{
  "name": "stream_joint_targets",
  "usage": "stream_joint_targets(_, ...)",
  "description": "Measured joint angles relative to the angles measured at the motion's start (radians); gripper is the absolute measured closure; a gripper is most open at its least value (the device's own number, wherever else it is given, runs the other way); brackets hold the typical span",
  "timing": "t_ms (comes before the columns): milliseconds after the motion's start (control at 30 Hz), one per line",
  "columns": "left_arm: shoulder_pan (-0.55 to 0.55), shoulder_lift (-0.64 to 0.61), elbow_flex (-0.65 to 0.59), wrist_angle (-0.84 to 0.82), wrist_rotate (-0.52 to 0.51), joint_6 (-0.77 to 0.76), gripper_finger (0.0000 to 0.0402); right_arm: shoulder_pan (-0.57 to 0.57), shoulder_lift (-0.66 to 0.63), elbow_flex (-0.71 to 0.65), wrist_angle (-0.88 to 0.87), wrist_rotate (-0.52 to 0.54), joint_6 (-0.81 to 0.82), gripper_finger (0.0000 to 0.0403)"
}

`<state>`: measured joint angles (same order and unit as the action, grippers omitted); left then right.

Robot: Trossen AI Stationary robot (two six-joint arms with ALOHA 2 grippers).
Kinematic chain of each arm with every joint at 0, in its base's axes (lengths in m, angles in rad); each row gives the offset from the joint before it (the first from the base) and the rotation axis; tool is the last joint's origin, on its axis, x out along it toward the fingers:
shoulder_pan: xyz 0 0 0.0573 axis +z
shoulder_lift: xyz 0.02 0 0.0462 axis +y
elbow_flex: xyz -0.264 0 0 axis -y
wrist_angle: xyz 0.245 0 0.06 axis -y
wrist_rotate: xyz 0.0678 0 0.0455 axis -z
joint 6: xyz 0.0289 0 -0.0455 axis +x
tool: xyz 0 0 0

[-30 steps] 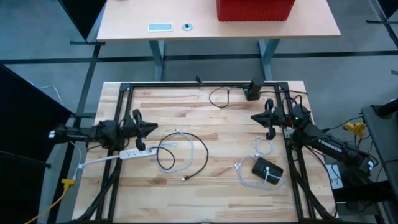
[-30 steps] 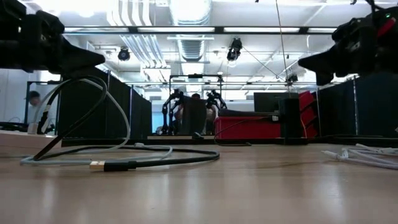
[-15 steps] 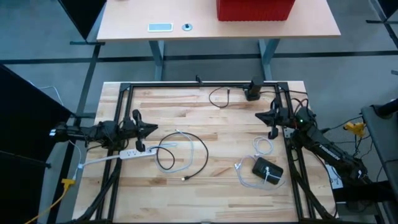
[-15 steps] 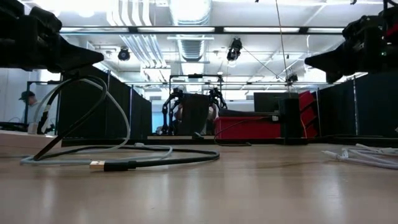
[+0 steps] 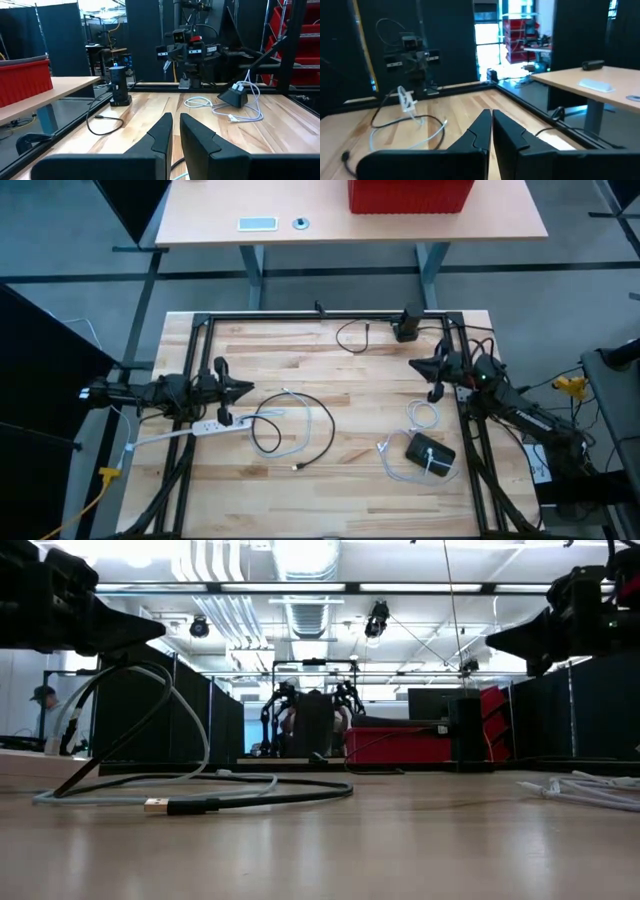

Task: Insert USB
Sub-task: Return to Home Position

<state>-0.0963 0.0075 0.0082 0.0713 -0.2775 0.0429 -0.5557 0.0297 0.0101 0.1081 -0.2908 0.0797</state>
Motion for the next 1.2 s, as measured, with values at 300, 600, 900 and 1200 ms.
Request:
stream_joint_targets(300,0.000,-0.003,0.000,0.005,0.000,0.000,0.0378,0.287,0.114,0.000,0.075,0.302,-0.116,0.0403)
stream_joint_targets(600,0.000,-0.003,0.000,-0.014,0.000,-0.007,0.0378,0.285,0.037,0.000,-0.013,0.319,-0.149,0.0403)
stream_joint_targets(900,0.000,0.001,0.000,-0.017,0.018,0.001,0.0378,0.283,-0.016,0.000,-0.082,0.361,-0.106,0.0403)
stream_joint_targets(1200,0.000,0.004,0.000,-0.018,0.018,0.000,0.0378,0.342,-0.019,0.000,-0.081,0.362,-0.076,0.0403)
